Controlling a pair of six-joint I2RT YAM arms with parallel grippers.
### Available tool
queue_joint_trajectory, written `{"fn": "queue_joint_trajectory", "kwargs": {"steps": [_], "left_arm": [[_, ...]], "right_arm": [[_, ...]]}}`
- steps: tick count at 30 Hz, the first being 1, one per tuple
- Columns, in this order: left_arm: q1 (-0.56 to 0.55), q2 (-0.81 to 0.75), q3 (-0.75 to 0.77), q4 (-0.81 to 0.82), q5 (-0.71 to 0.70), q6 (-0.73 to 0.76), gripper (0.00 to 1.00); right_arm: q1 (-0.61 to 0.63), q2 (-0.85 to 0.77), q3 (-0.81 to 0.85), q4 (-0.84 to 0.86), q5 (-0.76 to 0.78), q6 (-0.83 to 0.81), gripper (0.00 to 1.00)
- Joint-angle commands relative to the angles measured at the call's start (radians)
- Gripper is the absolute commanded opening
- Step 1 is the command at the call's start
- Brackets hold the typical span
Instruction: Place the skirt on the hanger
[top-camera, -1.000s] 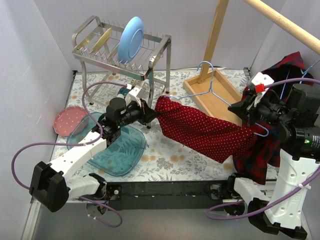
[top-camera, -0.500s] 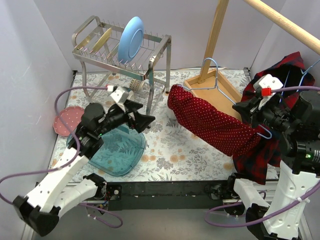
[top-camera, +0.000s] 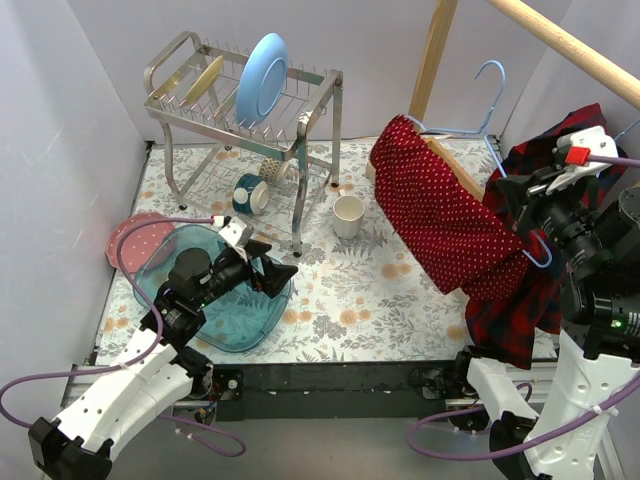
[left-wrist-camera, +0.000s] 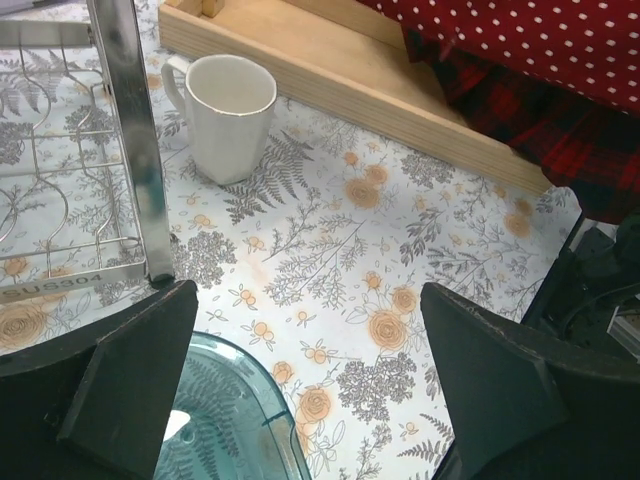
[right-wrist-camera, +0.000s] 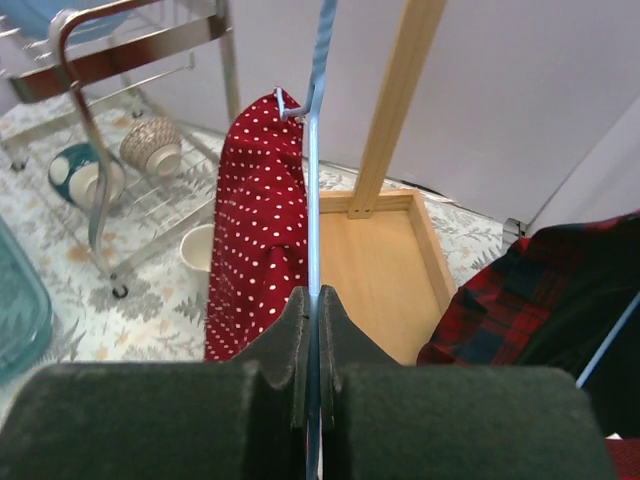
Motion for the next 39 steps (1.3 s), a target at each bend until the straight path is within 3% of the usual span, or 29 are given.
{"fn": "queue_joint_trajectory", "kwargs": {"steps": [1,7,12,20,39], "left_arm": [[0.006,-0.036,-0.015,0.060,-0.018,-0.007,0.95],[0.006,-0.072,-0.037,0.058,-0.028,-0.011,0.96],[0.005,-0.084,-0.040,0.058,-0.028,-0.010,0.96],[0.006,-0.084,-0.040,0.060,-0.022,-0.010,0.96],[0.006,-0.078,-0.040,0.060,-0.004,-0.010,0.97]], "right_arm": [[-0.006,0.013,-0.013,0.259,0.170,0.132,0.01],[-0.006,0.103,0.050,0.344,0.369,0.263,0.01],[-0.006,0.182,0.096,0.368,0.449,0.327,0.01],[-0.006,0.231,0.068,0.450,0.645,0.402,0.01],[-0.003,0.118,-0.186,0.503,0.508,0.433,0.01]]}}
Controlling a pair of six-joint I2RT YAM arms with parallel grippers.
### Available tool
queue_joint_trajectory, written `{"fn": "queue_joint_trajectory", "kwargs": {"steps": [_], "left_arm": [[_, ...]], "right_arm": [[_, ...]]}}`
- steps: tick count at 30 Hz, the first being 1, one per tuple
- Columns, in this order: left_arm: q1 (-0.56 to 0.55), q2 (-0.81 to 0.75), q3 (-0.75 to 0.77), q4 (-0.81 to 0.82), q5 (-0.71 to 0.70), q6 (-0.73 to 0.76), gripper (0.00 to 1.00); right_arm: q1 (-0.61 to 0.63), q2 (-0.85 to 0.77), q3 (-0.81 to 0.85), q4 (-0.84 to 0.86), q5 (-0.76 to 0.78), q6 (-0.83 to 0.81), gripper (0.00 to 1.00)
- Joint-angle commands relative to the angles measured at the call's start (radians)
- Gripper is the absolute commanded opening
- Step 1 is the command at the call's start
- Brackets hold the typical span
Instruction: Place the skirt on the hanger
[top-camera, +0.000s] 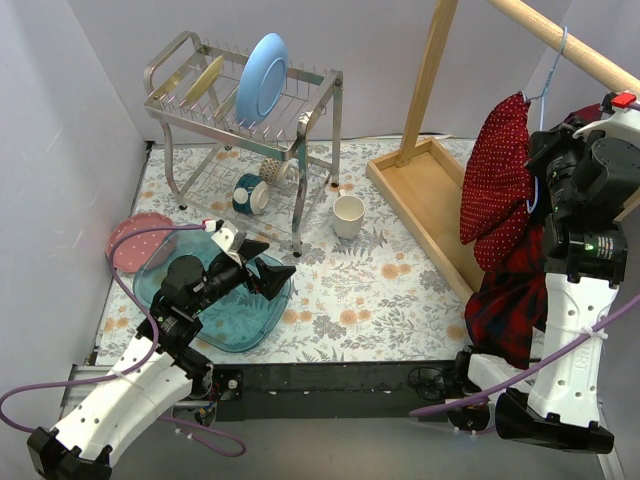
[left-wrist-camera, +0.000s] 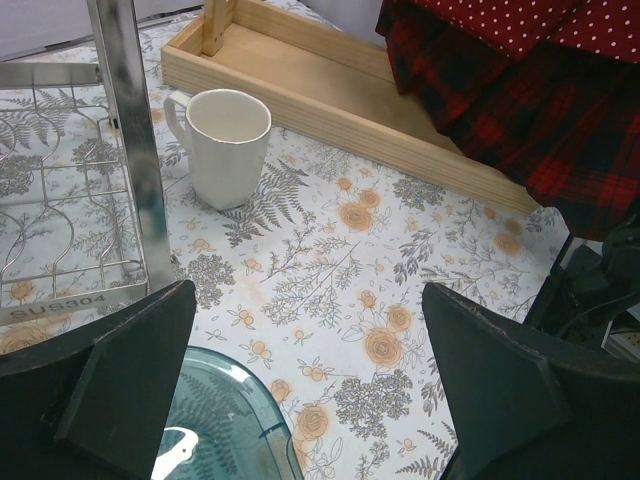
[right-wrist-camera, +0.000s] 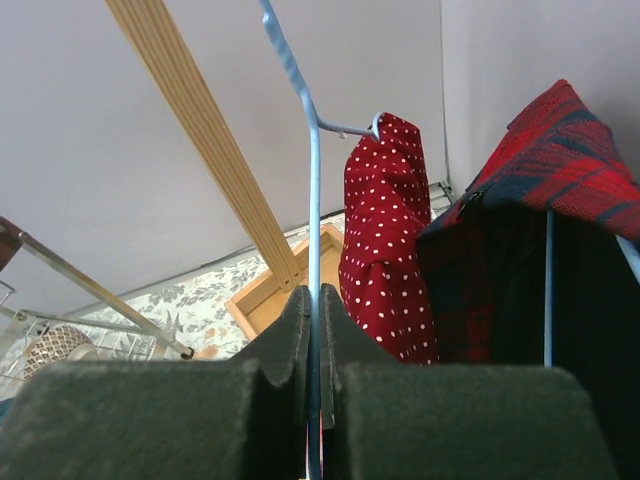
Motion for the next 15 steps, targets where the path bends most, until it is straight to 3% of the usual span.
{"fn": "queue_joint_trajectory", "kwargs": {"steps": [1,4,5,7,8,11,15], "left_arm": [[0.006,-0.005,-0.007,0.015,0.008,0.004,0.97],[0.006,-0.003,-0.006,0.015,0.008,0.002,0.98],[0.005,-0.003,-0.006,0.015,0.008,0.002,0.98],[0.006,-0.005,-0.006,0.013,0.008,0.004,0.98],[0.006,-0.005,-0.007,0.013,0.005,0.002,0.98],[0.006,-0.008,-0.006,0.016,-0.001,0.004,0.98],[0.005,-0.003,0.005,0.016,-0.010,0.002,0.98]], "right_arm": [[-0.006,-0.040,-0.028,0.122,-0.063,0.002,0.01],[-0.004,-0.057,-0.024,0.133,-0.164,-0.035,0.24],[-0.004,-0.061,-0.017,0.133,-0.176,-0.043,0.38],[-0.006,-0.087,0.007,0.125,-0.201,-0.081,0.49],[-0.006,-0.095,0.021,0.114,-0.201,-0.090,0.60],[-0.009,-0.127,0.059,0.062,-0.187,-0.144,0.74],[-0.021,-0.187,0.070,0.015,-0.187,-0.233,0.84]]}}
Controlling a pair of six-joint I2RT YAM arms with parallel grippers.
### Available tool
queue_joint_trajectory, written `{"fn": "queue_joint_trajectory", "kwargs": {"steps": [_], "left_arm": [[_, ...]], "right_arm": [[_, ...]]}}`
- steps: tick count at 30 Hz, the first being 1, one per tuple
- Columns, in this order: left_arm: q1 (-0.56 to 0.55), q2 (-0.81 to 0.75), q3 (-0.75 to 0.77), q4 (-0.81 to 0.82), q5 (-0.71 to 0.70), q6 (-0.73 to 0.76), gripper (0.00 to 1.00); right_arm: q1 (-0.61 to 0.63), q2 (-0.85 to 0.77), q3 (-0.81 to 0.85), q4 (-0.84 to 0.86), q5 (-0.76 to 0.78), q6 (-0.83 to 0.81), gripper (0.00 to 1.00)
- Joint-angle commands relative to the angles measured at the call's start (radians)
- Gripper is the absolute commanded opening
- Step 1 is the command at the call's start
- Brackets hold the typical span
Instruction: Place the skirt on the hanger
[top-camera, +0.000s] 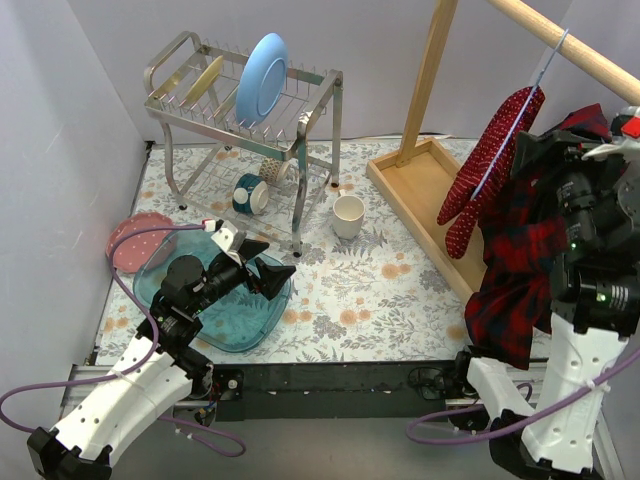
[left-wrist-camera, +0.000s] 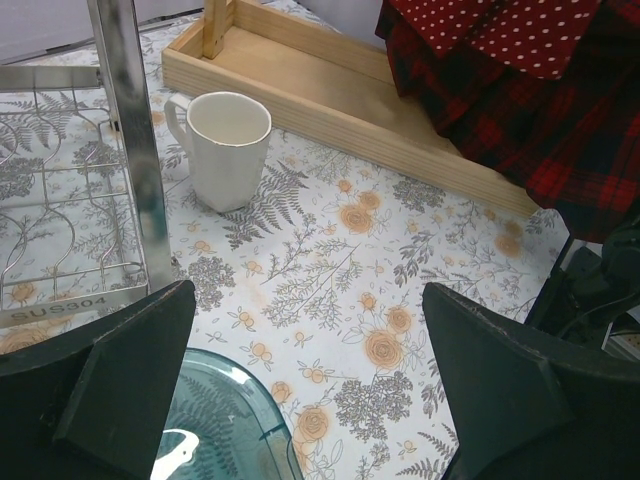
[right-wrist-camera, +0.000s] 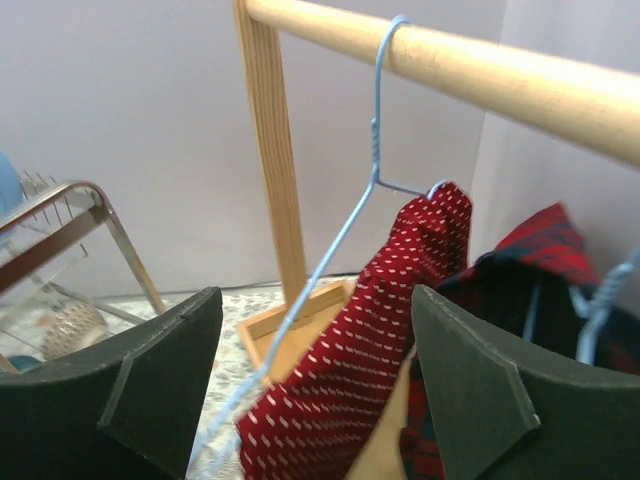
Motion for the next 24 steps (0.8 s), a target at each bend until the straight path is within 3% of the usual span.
{"fn": "queue_joint_trajectory", "kwargs": {"steps": [1,3,4,8,11,16,24], "left_arm": [[0.005,-0.001,0.011,0.008,-0.009,-0.001,0.98],[0.006,-0.009,0.029,0.003,-0.014,-0.013,0.98],[0.005,-0.015,0.037,0.000,-0.015,-0.019,0.98],[0.006,-0.017,0.109,-0.055,-0.063,-0.062,0.98],[0.005,-0.014,0.192,-0.136,-0.130,-0.104,0.98],[0.006,-0.052,0.302,-0.236,-0.256,-0.151,0.98],[0.006,-0.083,0.405,-0.333,-0.317,-0.133,0.98]], "right_arm": [[-0.017,-0.060,0.060,-0.033,-0.078,-0.190,0.85],[-0.019,-0.066,0.100,-0.094,-0.177,-0.277,0.89],[-0.019,-0.066,0.114,-0.118,-0.346,-0.326,0.89],[-0.019,-0.063,0.128,-0.211,-0.665,-0.479,0.99],[-0.019,-0.050,0.102,-0.203,-0.816,-0.454,0.99],[-0.017,-0.036,0.088,-0.154,-0.822,-0.378,0.99],[-0.017,-0.065,0.073,-0.128,-0.597,-0.280,0.99]]}}
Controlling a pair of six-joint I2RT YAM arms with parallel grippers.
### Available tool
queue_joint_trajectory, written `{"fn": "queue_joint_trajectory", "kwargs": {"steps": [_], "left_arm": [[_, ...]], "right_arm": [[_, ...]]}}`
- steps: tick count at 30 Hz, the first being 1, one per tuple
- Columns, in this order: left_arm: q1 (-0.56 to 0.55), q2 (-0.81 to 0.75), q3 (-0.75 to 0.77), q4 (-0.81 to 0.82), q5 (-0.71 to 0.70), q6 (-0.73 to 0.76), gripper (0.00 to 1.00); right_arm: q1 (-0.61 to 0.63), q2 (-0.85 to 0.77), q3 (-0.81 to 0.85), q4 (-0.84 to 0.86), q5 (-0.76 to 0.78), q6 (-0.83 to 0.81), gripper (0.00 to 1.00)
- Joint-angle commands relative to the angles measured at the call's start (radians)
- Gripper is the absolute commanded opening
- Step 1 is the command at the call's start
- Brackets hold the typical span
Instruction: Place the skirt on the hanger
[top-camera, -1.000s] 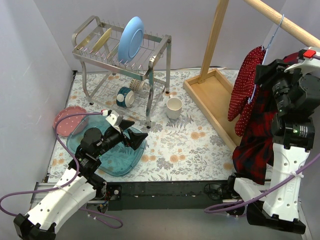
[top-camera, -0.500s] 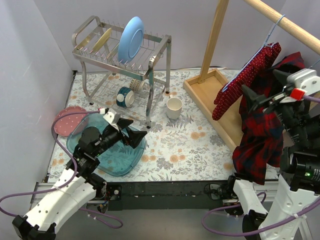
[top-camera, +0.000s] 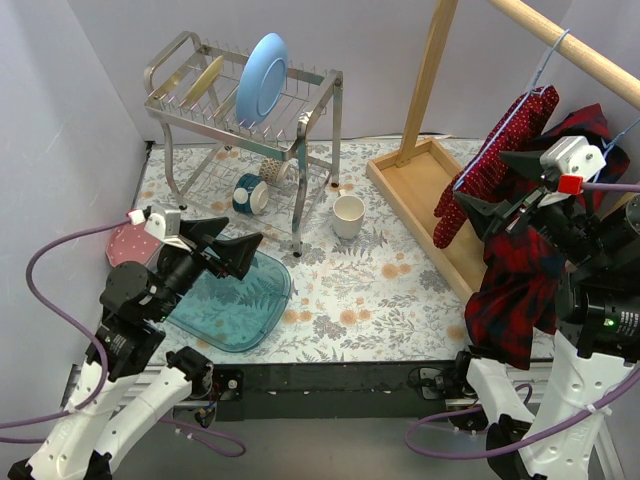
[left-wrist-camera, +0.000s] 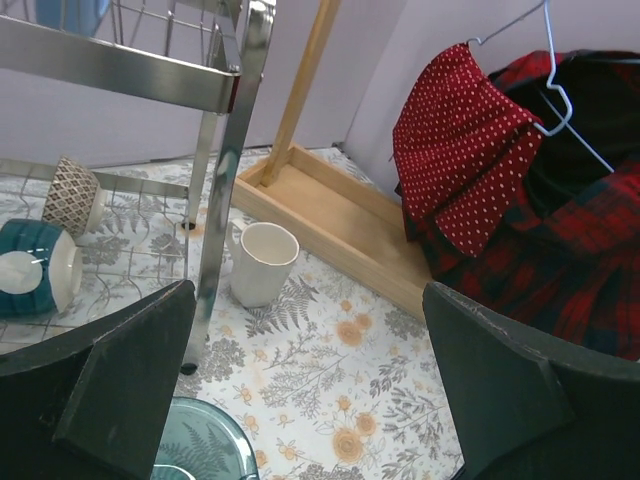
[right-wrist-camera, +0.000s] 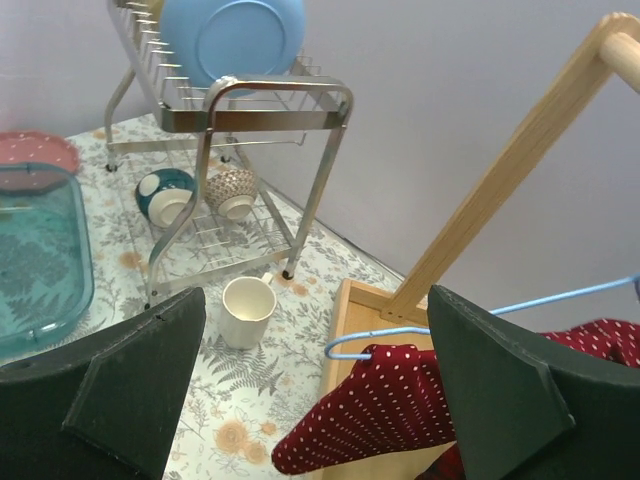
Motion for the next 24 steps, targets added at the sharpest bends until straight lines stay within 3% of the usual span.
{"fn": "queue_joint_trajectory", "kwargs": {"steps": [1,9,24], "left_arm": [[0.006,-0.008,0.063,-0.100,-0.074,0.006,0.98],[0.005,-0.021,0.126,-0.142,-0.074,0.010,0.98],[0.006,-0.041,0.142,-0.168,-0.072,0.013,0.98]], "right_arm": [[-0.003,-0.029,0.000,0.040,0.143,0.083,0.99],[-0.003,-0.070,-0.001,0.037,0.332,0.121,0.99],[-0.003,-0.107,-0.020,0.057,0.355,0.117,0.99]]}}
